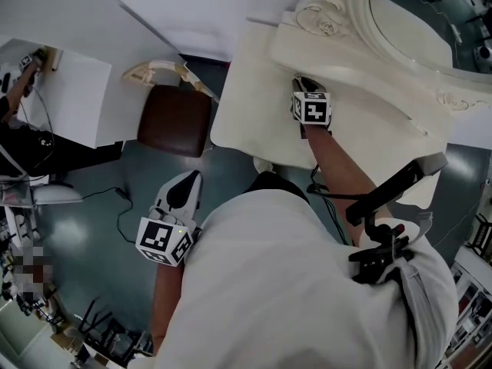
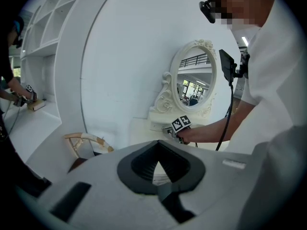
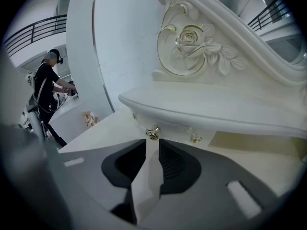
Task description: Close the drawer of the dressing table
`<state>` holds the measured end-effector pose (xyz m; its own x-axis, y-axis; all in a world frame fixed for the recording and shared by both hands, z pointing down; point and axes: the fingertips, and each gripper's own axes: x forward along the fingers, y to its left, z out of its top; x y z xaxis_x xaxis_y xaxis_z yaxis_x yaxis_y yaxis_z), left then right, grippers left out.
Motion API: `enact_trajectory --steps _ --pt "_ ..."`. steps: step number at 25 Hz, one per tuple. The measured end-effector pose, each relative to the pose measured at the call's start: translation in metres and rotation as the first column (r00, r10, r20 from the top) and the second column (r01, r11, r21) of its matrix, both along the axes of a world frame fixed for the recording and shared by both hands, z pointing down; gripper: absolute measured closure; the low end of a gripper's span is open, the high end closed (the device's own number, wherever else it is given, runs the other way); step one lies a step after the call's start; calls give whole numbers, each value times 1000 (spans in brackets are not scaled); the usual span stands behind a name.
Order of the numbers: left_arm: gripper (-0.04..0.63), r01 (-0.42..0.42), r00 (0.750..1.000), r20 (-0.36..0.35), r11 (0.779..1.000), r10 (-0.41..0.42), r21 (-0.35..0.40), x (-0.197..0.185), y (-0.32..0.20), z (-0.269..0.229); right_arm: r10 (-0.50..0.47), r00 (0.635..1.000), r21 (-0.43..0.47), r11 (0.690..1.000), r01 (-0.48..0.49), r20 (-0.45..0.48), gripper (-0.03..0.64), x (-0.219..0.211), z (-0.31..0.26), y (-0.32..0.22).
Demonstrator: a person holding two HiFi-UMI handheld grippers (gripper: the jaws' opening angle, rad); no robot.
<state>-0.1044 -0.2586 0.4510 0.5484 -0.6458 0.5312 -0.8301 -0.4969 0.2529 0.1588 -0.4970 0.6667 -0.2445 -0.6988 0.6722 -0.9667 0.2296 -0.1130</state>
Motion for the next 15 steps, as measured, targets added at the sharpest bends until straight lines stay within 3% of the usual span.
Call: enact_trajectory --steps 9,15 --pt "592 -5 1000 -18 1000 5 19 -19 53 -3 11 1000 -11 1000 -11 -18 542 -7 -4 58" --pt "592 -23 999 -34 999 24 39 -34 93 -3 -3 1000 0 1000 3 -24 615 -23 -18 109"
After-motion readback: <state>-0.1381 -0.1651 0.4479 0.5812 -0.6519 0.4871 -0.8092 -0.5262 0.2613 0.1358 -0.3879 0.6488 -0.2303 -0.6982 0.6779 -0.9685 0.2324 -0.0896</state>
